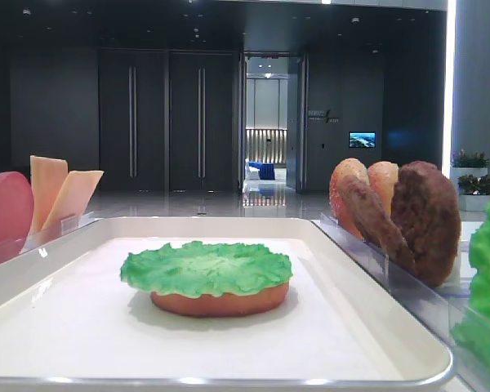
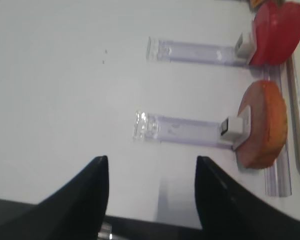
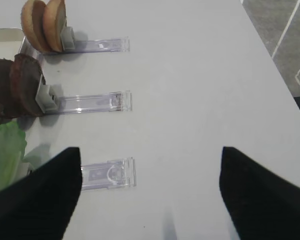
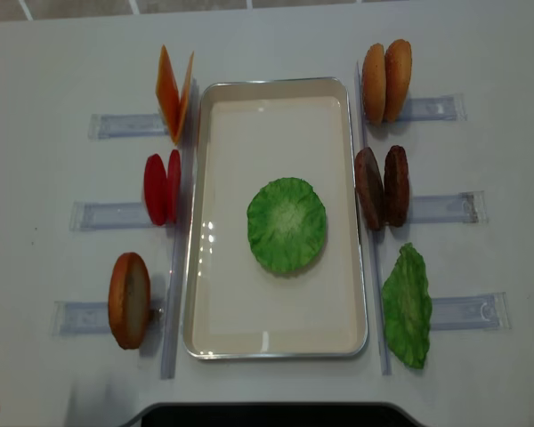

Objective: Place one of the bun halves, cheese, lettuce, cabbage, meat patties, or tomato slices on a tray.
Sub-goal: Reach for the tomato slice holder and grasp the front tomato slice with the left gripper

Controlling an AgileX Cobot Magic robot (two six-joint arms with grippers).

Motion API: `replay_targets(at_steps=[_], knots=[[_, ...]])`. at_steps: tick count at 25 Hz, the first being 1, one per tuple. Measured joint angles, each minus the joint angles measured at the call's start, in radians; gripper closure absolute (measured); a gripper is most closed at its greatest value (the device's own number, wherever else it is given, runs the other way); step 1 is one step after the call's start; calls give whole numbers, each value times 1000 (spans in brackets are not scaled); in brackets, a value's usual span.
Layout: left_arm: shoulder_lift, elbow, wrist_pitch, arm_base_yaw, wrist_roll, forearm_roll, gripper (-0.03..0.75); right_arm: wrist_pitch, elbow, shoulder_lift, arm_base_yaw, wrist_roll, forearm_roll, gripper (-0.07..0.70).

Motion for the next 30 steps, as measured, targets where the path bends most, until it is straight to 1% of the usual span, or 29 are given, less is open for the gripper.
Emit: replay_targets(at_steps=[2, 4, 7, 13, 14, 17, 19, 23, 30], knots=[[92, -2, 15, 0, -4, -2, 249, 0, 0, 0, 0, 0, 0, 92], [183, -6, 24, 0, -15, -3, 232, 0, 0, 0, 0, 0, 0, 92], [312, -6, 28, 0, -20, -3, 227, 0, 0, 0, 0, 0, 0, 92], [461, -6, 29, 0, -22, -11, 226, 0, 0, 0, 0, 0, 0, 92], [483, -7, 26, 0, -23, -11, 226, 0, 0, 0, 0, 0, 0, 92], [566, -33, -11, 0, -30, -11, 226, 0, 0, 0, 0, 0, 0, 92], [642, -80, -36, 0, -34, -11, 226, 0, 0, 0, 0, 0, 0, 92], [832, -231, -74, 0, -37, -11, 226, 0, 0, 0, 0, 0, 0, 92], [1142, -509, -87, 0, -29, -24, 226, 0, 0, 0, 0, 0, 0, 92]])
